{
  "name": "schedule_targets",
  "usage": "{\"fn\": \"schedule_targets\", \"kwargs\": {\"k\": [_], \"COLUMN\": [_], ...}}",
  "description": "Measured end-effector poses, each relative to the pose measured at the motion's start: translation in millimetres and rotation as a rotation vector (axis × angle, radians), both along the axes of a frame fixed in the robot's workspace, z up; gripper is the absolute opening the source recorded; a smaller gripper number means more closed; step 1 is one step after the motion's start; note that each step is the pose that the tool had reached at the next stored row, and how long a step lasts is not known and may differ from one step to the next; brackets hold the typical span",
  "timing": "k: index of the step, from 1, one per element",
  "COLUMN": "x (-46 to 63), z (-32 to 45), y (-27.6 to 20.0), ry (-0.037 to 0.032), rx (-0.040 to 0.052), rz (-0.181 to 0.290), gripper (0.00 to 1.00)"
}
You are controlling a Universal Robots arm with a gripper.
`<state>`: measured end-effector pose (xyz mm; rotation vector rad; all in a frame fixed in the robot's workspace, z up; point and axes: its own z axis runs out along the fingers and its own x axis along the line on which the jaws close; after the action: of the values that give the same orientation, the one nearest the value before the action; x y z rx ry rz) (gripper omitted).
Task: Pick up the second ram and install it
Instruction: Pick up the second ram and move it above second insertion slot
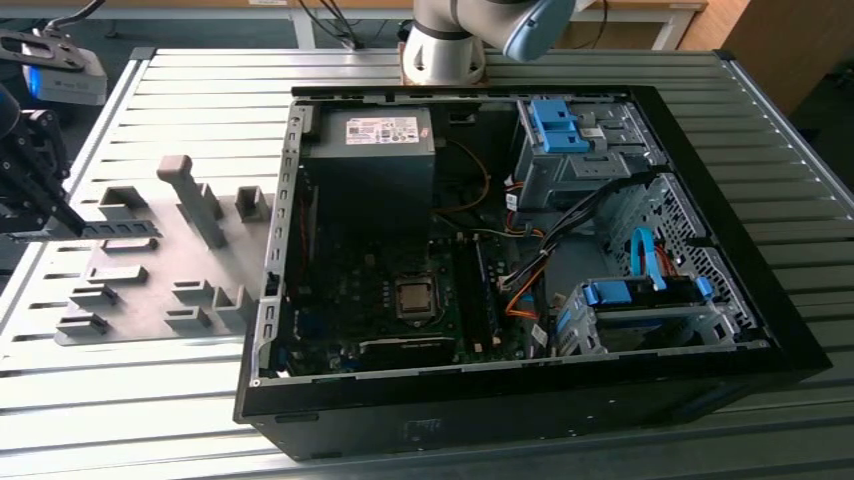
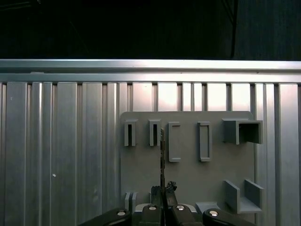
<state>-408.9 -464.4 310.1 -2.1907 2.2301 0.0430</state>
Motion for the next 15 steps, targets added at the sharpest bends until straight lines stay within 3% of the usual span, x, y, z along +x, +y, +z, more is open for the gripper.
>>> {"fn": "schedule_targets", "kwargs": {"k": [15], "x": [0.0], "z": [21.5], "y": [0.0], "ry": [-0.0002], "rx": [0.0001], "rz": [0.000], "gripper": [0.14]}}
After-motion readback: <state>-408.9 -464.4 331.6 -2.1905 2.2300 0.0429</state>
